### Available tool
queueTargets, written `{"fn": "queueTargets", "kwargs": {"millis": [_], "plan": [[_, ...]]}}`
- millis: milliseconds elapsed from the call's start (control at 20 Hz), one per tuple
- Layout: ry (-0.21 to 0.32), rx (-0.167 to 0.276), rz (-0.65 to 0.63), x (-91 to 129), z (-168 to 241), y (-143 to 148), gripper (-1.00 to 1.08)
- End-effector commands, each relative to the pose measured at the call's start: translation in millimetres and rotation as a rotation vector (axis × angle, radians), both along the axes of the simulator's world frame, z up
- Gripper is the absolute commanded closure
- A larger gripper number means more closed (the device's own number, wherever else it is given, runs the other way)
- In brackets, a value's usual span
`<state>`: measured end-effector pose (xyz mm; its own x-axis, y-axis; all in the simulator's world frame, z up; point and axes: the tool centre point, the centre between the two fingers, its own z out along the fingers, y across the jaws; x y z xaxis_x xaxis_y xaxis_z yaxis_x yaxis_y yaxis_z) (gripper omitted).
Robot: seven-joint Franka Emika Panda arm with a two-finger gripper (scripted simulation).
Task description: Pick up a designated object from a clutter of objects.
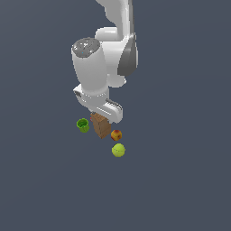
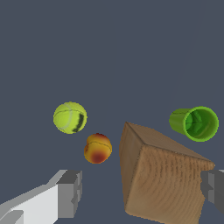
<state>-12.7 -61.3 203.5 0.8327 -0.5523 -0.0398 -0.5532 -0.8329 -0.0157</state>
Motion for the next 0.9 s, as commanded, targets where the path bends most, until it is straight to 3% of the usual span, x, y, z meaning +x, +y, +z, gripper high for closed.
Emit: {"fn": "queueTargets", "kwargs": {"millis": [0, 550, 850], "plan": [[-0.001, 0.000, -0.104, -4, -15, -15, -0.92], [-0.003, -0.017, -0.549, -31, -74, -81, -0.92], [-0.005, -0.031, -0.725, -47, -96, -106, -0.92]]}}
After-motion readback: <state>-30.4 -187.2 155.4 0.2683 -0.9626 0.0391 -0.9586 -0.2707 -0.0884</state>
